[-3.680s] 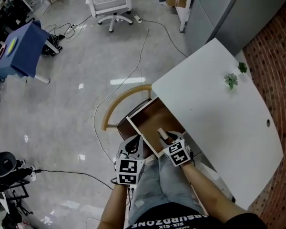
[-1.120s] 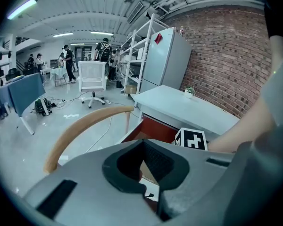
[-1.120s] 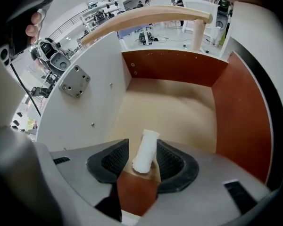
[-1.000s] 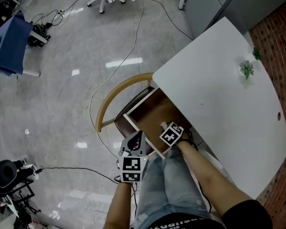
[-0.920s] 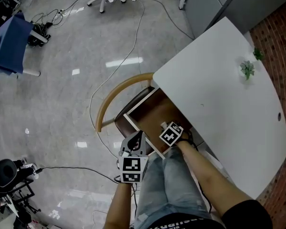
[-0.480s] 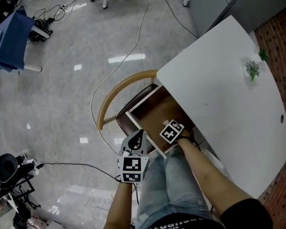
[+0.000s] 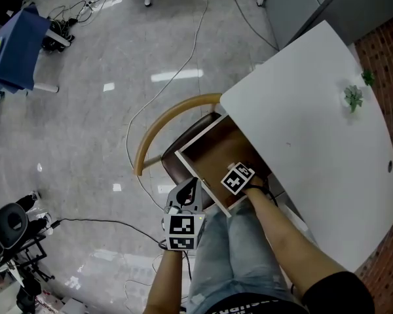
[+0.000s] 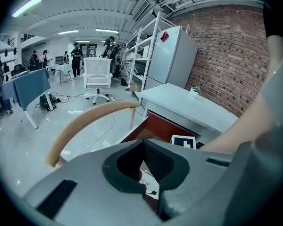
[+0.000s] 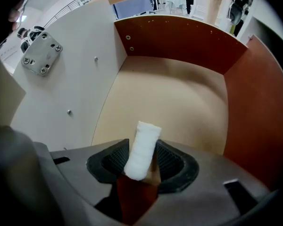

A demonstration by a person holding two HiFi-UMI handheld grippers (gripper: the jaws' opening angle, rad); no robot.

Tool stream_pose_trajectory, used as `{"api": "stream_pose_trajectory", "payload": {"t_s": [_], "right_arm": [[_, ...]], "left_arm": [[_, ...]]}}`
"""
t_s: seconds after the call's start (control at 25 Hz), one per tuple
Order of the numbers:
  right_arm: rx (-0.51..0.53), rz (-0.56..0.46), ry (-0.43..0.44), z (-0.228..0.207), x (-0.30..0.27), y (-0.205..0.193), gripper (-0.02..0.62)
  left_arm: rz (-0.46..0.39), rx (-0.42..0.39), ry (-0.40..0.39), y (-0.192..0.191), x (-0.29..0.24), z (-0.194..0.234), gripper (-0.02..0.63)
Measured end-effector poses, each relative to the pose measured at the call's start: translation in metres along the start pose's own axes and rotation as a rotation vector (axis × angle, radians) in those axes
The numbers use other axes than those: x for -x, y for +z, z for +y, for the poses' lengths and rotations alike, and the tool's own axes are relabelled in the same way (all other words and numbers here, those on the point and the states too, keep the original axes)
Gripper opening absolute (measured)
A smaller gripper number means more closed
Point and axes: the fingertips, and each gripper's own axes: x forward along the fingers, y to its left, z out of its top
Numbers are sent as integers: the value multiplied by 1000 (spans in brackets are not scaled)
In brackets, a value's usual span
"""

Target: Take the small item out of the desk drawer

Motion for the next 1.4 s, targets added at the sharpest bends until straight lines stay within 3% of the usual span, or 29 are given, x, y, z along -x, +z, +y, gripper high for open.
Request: {"api": "stream_pose_trajectory", "payload": {"t_s": [0.84,1.4], "right_arm": [[26,1,-30,-5,-5,-1,131],[-21,-97,-39,-6,15,18,126]], "left_arm": [[17,6,-14,-7,-10,0,-3],[23,2,-26,-9,-8,1,-3]]}}
